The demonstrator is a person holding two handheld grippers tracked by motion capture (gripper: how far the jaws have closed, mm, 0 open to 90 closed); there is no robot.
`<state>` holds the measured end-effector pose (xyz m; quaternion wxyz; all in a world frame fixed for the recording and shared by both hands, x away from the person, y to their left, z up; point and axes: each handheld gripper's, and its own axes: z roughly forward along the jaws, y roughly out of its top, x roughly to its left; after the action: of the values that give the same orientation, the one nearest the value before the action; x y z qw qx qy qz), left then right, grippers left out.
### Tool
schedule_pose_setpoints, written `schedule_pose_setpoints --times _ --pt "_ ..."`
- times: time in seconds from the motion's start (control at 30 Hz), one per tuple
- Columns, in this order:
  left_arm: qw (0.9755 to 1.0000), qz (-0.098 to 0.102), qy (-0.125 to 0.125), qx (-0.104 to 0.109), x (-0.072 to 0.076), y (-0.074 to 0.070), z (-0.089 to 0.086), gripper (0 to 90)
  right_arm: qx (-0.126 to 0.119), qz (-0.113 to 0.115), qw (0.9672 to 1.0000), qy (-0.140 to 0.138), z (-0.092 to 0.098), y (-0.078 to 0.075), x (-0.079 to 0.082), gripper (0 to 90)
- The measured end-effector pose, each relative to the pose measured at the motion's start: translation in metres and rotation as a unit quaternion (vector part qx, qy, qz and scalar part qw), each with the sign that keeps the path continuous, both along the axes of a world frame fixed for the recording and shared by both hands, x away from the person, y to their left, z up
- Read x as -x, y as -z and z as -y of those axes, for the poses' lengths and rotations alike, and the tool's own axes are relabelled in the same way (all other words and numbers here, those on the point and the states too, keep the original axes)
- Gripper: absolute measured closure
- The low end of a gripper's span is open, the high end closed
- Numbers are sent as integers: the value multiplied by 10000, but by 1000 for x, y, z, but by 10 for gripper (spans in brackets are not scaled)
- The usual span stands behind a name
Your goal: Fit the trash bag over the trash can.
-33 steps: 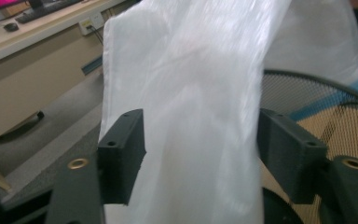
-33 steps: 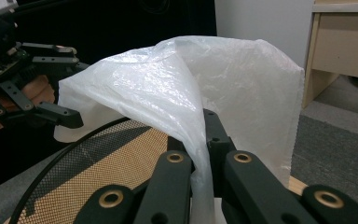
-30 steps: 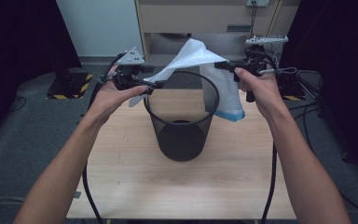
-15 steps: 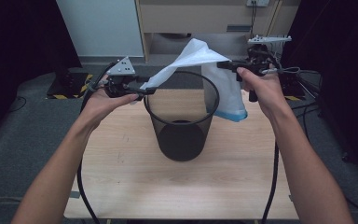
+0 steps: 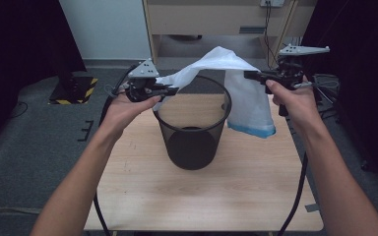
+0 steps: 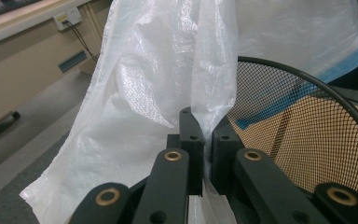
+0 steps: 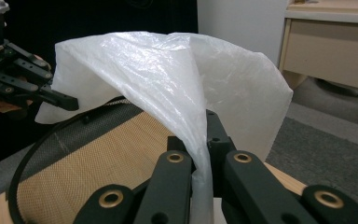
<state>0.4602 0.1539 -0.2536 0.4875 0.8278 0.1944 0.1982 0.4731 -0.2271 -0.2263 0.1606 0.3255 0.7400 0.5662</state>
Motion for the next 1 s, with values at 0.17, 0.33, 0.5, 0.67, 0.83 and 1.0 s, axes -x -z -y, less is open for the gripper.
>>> schedule_pose_setpoints --times 0.17,0.33,0.5,0.67,0.83,1.0 --pt "9999 -2 132 -89 11 1 14 857 -50 84 9999 31 11 -2 10 900" --pt "9995 95 253 -138 24 -4 24 857 -30 143 9999 85 20 -6 18 900" --pt "9993 105 343 -82 35 -6 28 857 -14 143 9998 117 24 -8 22 900" --pt "9982 199 561 -97 49 -12 39 861 -32 191 9997 141 27 -10 25 900" --pt "9977 66 671 99 51 -12 43 865 2 217 9996 180 31 -13 28 900" --pt "9981 149 562 -219 50 -9 50 864 95 203 9994 247 36 -11 28 900"
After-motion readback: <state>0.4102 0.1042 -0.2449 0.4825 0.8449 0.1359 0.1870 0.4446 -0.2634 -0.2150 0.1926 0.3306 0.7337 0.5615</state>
